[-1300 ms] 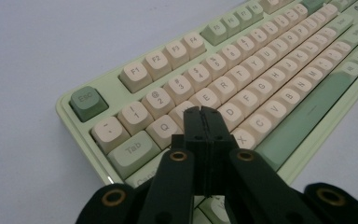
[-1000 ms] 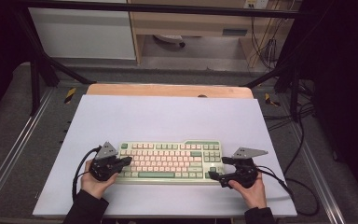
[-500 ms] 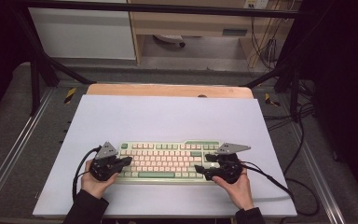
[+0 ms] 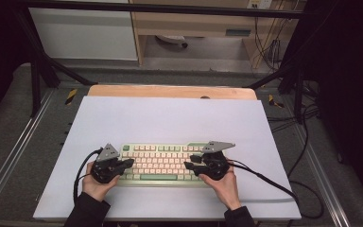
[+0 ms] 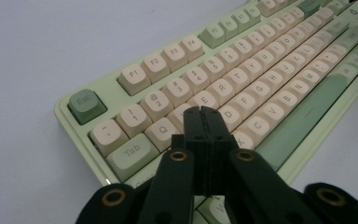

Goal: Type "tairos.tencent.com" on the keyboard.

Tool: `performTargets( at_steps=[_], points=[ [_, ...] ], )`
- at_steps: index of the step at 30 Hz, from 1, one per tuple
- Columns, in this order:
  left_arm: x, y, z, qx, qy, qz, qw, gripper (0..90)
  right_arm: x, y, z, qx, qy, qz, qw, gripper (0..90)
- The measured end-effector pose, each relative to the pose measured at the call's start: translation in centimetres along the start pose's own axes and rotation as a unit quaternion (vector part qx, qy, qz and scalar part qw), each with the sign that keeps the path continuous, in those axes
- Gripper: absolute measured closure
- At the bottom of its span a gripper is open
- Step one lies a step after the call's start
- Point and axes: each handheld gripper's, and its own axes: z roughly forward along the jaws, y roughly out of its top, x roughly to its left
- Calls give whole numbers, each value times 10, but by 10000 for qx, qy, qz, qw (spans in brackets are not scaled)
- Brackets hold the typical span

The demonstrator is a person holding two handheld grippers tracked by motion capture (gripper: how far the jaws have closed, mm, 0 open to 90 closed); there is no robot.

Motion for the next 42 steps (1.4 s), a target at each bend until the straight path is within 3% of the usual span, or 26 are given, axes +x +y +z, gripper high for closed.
performTargets(
  at_steps=[14,25,42],
  points=[
    [0,0,0,-13,-4,-8,10000,900,8,11,31,61,-40,-72,9999,805],
    [0,1,-1,-39,1,-6,10000,900,12,15,49,127,-3,33,9999,900],
    [0,1,-1,-34,-6,3,10000,900,11,11,67,225,-29,85,9997,900]
  ],
)
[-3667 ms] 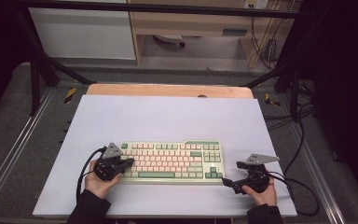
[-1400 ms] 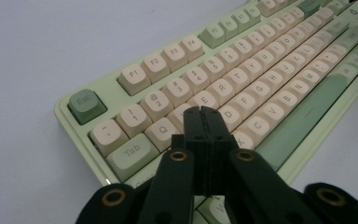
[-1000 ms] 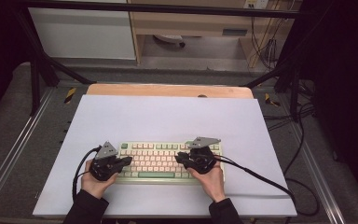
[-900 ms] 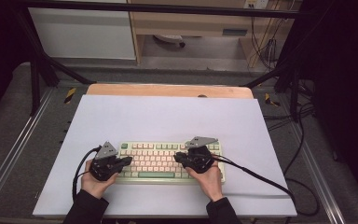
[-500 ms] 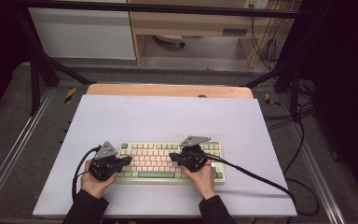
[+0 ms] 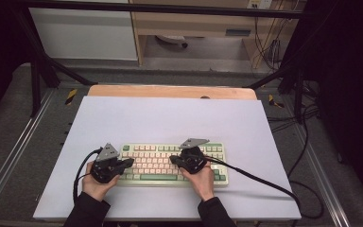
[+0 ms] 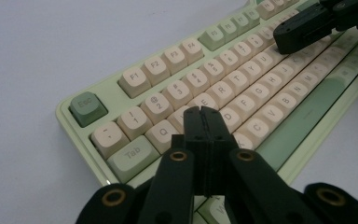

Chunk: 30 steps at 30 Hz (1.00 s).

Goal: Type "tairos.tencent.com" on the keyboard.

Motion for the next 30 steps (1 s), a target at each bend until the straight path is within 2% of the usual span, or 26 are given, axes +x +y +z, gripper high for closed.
performTargets(
  at_steps=[13,20,25,30],
  points=[
    [0,0,-1,-10,5,3,10000,900,2,-1,1,8,1,-114,9999,900],
    [-1,1,-1,-21,6,13,10000,900,3,5,-15,-113,9,-170,9998,900],
    [-4,2,0,-28,3,32,10000,900,2,7,-25,-84,-40,-260,9996,900],
    [-6,4,1,-16,11,65,10000,900,-1,4,-32,-46,-13,-232,9997,900]
  ],
)
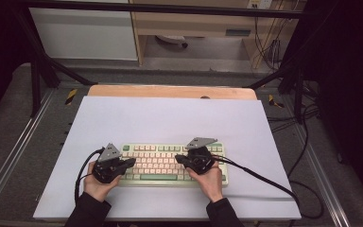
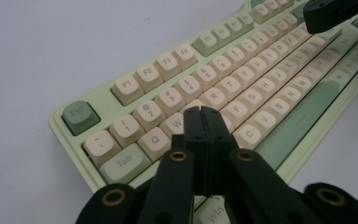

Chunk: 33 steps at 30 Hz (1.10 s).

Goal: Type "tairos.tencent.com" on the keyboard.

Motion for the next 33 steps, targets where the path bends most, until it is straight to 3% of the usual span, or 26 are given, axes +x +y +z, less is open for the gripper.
performTargets(
  at_steps=[20,33],
  points=[
    [-7,14,9,2,-6,84,10000,900,-12,-21,-26,41,-39,59,10000,900],
    [-9,26,28,80,30,74,9999,900,-16,-31,-32,84,-73,114,9999,900]
  ],
)
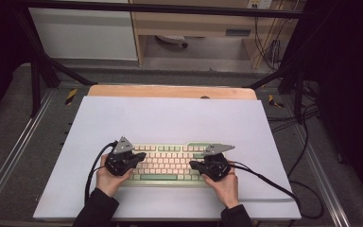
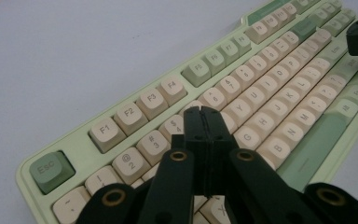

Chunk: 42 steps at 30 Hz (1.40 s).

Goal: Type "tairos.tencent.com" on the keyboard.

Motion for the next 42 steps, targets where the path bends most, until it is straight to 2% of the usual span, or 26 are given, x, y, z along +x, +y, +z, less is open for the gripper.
performTargets(
  at_steps=[7,14,36,42],
  points=[
    [-2,0,11,60,19,-16,10000,900,-1,-4,-2,7,29,5,10000,900],
    [-6,-2,19,159,-7,62,9999,900,-1,-5,-4,-14,12,-2,10000,900],
    [-7,-6,26,241,-45,105,9996,900,-1,-6,-3,-7,24,7,10000,900],
    [-7,-4,22,170,-59,93,9998,900,0,-6,-3,-12,28,-6,10000,900]
  ],
)
